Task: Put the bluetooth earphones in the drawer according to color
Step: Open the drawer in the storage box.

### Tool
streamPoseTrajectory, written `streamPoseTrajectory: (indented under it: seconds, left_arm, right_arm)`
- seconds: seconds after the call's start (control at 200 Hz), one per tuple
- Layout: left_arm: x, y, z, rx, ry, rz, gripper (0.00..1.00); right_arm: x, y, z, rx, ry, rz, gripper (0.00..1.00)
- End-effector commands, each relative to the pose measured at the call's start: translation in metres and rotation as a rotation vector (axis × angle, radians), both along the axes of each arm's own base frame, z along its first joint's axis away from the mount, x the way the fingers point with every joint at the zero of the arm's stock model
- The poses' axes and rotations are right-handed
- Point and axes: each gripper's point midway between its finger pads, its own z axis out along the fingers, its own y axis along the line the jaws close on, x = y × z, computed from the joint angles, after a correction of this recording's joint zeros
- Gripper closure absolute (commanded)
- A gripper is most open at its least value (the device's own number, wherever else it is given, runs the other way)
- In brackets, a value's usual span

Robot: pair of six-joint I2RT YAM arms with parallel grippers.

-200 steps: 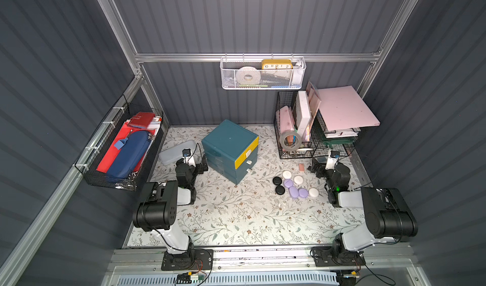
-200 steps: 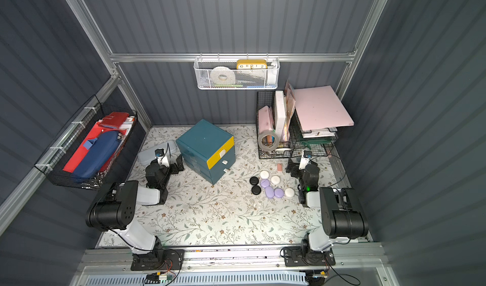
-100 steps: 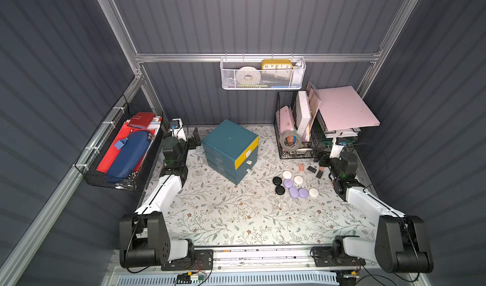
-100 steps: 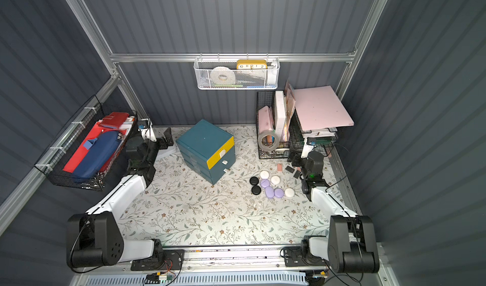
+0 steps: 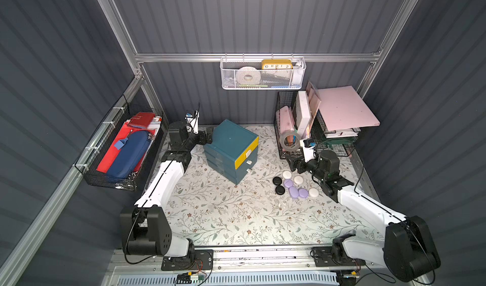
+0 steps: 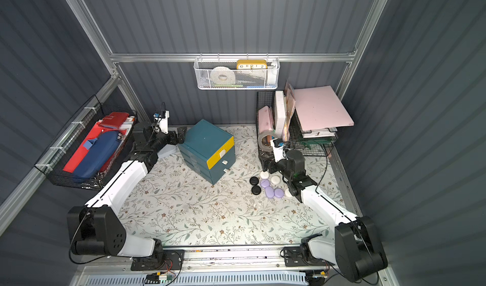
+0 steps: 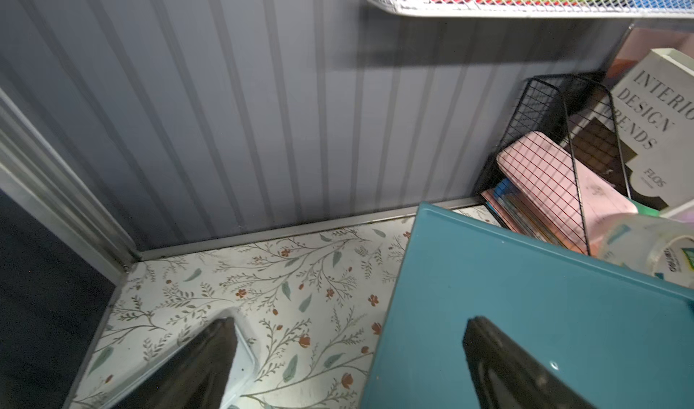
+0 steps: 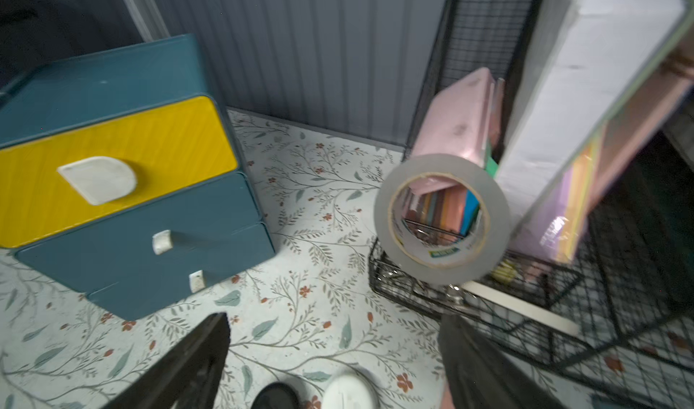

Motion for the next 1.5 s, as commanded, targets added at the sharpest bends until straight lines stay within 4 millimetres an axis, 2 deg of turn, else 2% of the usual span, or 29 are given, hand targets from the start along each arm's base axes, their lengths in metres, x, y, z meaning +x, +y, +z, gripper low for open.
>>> streamPoseTrajectory:
  seconds: [0.0,0.18,0.405,0.655,0.961,1.156,1.496]
  left_arm:
    - [-0.008,-0.025,0.011,-0.044,0.012,-0.122,0.01]
    - [-0.015,-0.042,0.008,-0.041,0.048,-0.215,0.01]
    - [-0.027,-0.058,-0.008,-0.019,0.118,-0.309,0.01]
    - [-0.027,-0.066,-0.032,0.015,0.19,-0.329,0.01]
    - [-0.025,-0.066,-0.05,0.025,0.238,-0.323,0.01]
    - [-0.023,-0.067,-0.069,0.028,0.303,-0.323,0.01]
    - [-0.025,-0.066,-0.082,0.011,0.341,-0.306,0.01]
  right_arm:
    - [-0.009,0.033,0.021,-0.004,-0.055,0.148,0.09]
    - [-0.009,0.063,0.024,-0.006,-0.06,0.239,0.11]
    - [0.003,0.092,0.02,0.001,-0.074,0.298,0.13]
    - [0.006,0.127,0.022,0.003,-0.096,0.388,0.15]
    - [0.008,0.153,0.019,0.008,-0.102,0.451,0.19]
    - [0.013,0.165,0.016,0.025,-0.106,0.472,0.22]
    - [0.013,0.182,0.01,0.029,-0.11,0.507,0.26]
